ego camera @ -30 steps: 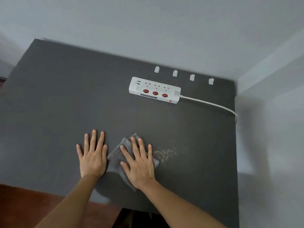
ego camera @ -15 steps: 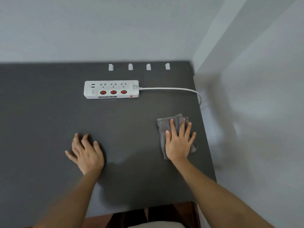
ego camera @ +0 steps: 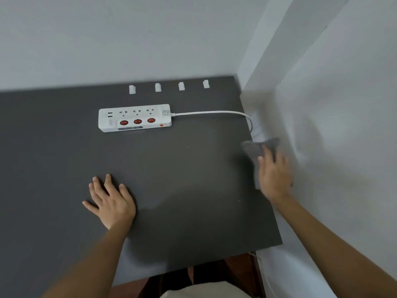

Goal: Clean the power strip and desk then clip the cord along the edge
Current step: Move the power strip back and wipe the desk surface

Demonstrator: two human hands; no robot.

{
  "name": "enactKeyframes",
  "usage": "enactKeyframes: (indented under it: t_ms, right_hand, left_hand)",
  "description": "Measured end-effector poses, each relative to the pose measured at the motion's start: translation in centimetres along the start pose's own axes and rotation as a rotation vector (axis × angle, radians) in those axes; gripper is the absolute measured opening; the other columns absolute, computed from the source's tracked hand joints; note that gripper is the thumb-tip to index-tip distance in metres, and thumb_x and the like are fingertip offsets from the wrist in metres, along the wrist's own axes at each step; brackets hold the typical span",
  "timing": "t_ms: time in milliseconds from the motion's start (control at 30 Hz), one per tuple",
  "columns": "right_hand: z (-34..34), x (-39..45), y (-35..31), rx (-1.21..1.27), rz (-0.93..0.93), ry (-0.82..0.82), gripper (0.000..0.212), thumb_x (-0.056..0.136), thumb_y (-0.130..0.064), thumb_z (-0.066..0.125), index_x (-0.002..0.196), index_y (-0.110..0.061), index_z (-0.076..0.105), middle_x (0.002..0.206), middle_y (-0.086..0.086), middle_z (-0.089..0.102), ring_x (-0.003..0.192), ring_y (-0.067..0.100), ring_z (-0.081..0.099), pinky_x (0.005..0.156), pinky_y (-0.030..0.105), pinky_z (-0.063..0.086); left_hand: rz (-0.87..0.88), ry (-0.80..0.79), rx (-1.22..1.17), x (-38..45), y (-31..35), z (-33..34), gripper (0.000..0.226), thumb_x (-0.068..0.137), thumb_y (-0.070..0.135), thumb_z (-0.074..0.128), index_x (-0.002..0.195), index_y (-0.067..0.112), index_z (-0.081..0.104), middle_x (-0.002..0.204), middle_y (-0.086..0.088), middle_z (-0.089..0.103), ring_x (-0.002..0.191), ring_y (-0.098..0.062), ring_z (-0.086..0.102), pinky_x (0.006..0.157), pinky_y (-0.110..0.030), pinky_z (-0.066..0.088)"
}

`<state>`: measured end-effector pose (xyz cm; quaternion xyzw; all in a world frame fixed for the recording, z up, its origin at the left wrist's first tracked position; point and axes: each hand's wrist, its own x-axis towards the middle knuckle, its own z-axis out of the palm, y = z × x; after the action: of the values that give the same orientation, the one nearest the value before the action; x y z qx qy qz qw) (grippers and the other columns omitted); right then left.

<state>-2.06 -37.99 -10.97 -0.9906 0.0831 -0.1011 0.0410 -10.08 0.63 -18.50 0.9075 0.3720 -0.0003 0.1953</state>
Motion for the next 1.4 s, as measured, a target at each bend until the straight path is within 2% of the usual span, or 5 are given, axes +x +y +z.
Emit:
enactKeyframes:
  t_ms: [167, 367, 667, 867, 1400]
  right_hand:
    - [0.0, -10.9, -9.6, 0.184, -0.810, -0.106, 0.044, 0.096, -0.037, 0.043, 0.134, -0.017, 0.048, 0.114, 0.015, 0.061, 0.084, 0.028, 0.053, 0.074, 0.038, 0.050]
    - [3.7, -17.0, -12.7, 0.135, -1.065, -0.415, 0.055, 0.094, -0.048, 0.037, 0.143, -0.025, 0.030, 0.150, 0.002, 0.037, 0.115, 0.024, 0.048, 0.090, 0.039, 0.048]
    - [6.1, -8.0, -19.0, 0.149, -0.382, -0.416, 0.051, 0.096, -0.038, 0.031, 0.143, -0.019, 0.029, 0.154, 0.008, 0.028, 0.134, 0.028, 0.034, 0.103, 0.048, 0.037]
    - [7.4, -3.4, -14.9, 0.081, 0.092, -0.326, 0.051, 0.096, -0.038, 0.030, 0.143, -0.018, 0.028, 0.152, 0.012, 0.031, 0.135, 0.031, 0.032, 0.104, 0.052, 0.031]
    - [2.9, -13.7, 0.1, -0.036, 0.281, -0.324, 0.057, 0.094, -0.041, 0.021, 0.142, -0.013, 0.034, 0.136, 0.024, 0.046, 0.119, 0.041, 0.044, 0.089, 0.054, 0.041]
  left_hand:
    - [0.008, -0.028, 0.006, 0.1, -0.3, -0.2, 0.048, 0.097, 0.033, 0.039, 0.143, 0.018, 0.034, 0.158, -0.013, 0.020, 0.147, -0.031, 0.014, 0.115, -0.064, 0.006]
    - [0.011, -0.041, 0.033, 0.1, -0.6, -0.3, 0.049, 0.098, 0.035, 0.037, 0.145, 0.020, 0.031, 0.159, -0.012, 0.018, 0.148, -0.030, 0.012, 0.115, -0.063, 0.005]
    - [0.012, -0.012, 0.040, 0.2, -0.7, 0.1, 0.048, 0.098, 0.034, 0.036, 0.143, 0.019, 0.031, 0.159, -0.013, 0.019, 0.147, -0.031, 0.013, 0.114, -0.064, 0.006]
    - [0.027, -0.005, 0.047, 0.2, -0.7, 0.3, 0.048, 0.098, 0.033, 0.038, 0.143, 0.017, 0.032, 0.158, -0.015, 0.019, 0.147, -0.032, 0.012, 0.112, -0.066, 0.006]
    - [0.009, -0.152, 0.018, 0.5, -0.1, -0.9, 0.052, 0.097, 0.035, 0.038, 0.146, 0.017, 0.030, 0.160, -0.014, 0.012, 0.148, -0.031, 0.005, 0.112, -0.067, 0.003]
